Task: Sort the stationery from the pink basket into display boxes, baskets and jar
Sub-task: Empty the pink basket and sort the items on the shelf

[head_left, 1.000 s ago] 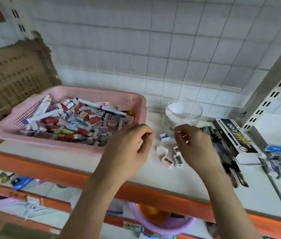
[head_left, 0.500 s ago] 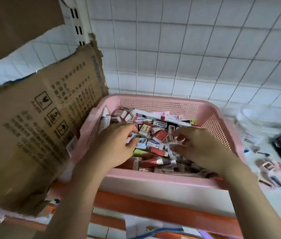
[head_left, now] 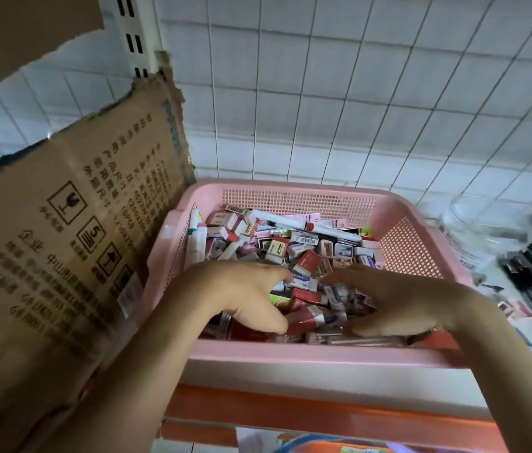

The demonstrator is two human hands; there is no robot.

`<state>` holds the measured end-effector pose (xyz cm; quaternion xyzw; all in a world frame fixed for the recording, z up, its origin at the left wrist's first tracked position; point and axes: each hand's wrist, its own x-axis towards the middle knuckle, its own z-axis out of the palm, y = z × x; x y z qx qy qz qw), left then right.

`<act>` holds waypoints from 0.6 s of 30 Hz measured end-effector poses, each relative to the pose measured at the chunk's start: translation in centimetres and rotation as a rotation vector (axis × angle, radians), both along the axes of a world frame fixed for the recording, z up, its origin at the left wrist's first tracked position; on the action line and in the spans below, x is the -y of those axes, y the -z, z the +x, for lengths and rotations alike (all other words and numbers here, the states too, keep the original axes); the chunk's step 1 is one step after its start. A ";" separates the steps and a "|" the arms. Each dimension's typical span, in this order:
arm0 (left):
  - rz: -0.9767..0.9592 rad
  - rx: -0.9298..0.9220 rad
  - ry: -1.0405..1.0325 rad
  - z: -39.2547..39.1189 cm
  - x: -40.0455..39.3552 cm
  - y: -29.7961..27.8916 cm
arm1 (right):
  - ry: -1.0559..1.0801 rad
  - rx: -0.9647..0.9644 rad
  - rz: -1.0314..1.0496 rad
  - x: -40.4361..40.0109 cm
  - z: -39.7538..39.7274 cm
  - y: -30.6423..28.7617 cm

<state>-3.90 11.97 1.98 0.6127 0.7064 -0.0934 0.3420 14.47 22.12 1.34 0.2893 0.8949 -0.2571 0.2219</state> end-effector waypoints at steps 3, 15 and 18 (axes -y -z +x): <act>-0.031 -0.008 0.014 0.2 0.0 0.1 | -0.032 0.032 -0.012 -0.3 0.6 0.2; 0.270 -0.312 0.042 1.7 -1.0 2.6 | -0.063 -0.038 0.252 -0.6 0.3 1.8; 0.460 -0.386 -0.025 1.6 -1.5 2.7 | -0.069 -0.063 0.230 -1.0 0.2 1.6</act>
